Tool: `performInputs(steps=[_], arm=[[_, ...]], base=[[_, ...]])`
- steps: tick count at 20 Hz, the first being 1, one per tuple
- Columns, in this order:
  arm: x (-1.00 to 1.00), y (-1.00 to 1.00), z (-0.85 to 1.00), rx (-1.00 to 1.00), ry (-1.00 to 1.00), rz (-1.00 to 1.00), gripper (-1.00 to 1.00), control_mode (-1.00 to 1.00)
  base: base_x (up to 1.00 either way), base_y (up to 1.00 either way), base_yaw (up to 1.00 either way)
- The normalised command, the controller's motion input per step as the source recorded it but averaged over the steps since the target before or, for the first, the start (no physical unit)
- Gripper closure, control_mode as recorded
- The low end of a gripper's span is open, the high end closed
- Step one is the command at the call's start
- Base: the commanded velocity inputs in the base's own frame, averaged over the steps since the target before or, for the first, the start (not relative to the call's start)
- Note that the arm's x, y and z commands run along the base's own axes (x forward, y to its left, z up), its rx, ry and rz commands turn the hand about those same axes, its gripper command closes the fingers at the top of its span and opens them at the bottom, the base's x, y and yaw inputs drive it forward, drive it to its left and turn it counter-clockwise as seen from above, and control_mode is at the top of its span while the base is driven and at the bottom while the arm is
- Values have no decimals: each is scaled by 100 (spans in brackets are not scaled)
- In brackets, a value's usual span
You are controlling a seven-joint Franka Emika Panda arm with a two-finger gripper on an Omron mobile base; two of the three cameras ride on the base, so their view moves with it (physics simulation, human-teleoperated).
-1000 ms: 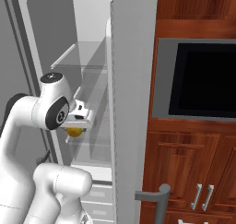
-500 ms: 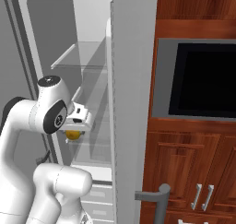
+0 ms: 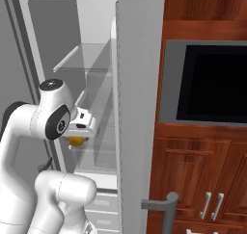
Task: Retrieve a lemon from the fridge and place it on the cutting board with the fish.
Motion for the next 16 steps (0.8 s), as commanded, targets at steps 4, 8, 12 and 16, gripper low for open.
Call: performInputs(steps=[4,8,12,16], arm=[[0,0,0,0,0,0,100,100],[0,0,0,0,0,0,100,100],[0,0,0,0,0,0,100,100],[0,0,0,0,0,0,100,100]], base=[[-16,6,0],[-31,32,0],[-34,44,0],[-39,41,0]])
